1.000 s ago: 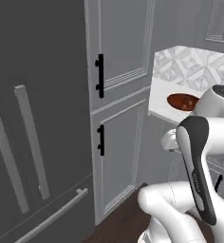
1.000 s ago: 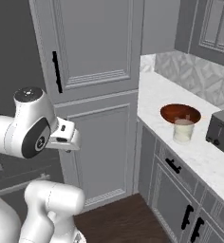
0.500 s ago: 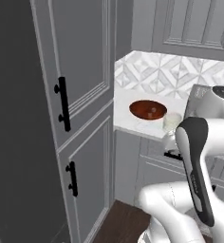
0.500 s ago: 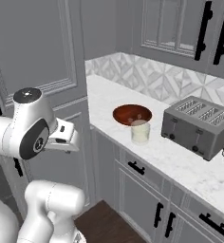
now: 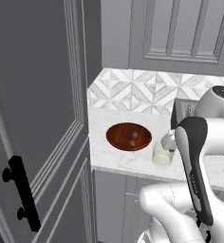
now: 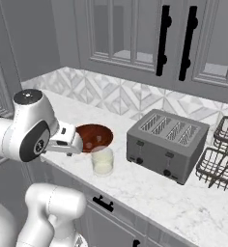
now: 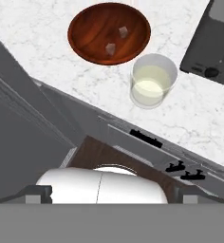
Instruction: Grab a lemon wedge from the fridge and one ice cube from the ice bowl, and put them in the glass of lemonade.
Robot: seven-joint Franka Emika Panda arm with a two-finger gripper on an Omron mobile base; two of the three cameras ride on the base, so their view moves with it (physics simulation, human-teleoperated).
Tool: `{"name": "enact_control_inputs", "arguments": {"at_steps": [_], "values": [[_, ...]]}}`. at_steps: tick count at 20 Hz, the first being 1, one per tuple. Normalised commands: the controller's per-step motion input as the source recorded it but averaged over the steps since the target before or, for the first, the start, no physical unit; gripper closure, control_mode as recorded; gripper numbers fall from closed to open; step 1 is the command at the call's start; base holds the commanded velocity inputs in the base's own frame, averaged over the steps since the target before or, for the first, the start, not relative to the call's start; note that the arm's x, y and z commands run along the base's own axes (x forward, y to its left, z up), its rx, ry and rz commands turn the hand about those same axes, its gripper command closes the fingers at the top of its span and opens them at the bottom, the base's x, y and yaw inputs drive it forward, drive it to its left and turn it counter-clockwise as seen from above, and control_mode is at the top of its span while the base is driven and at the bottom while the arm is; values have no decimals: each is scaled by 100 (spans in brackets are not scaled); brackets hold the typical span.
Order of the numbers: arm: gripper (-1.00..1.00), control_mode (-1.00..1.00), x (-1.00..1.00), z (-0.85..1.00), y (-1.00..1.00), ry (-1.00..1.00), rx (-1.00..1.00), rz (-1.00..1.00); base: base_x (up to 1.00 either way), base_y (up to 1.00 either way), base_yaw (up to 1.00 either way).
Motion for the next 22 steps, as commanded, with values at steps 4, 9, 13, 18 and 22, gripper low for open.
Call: {"name": "enact_control_inputs", "arguments": {"at_steps": [4, 9, 13, 18, 22], "values": [[-100, 100, 0, 0, 0, 0, 0, 0, 100, 20, -33], [-100, -100, 11, -6, 8, -2, 0, -2, 53, 26, -11], [-100, -100, 58, -40, 47, -5, 0, -7, 0, 0, 0], [-100, -100, 43, -41, 40, 0, 0, -1, 0, 0, 0], [-100, -100, 42, -8, 4, 0, 0, 0, 0, 0, 0]]}}
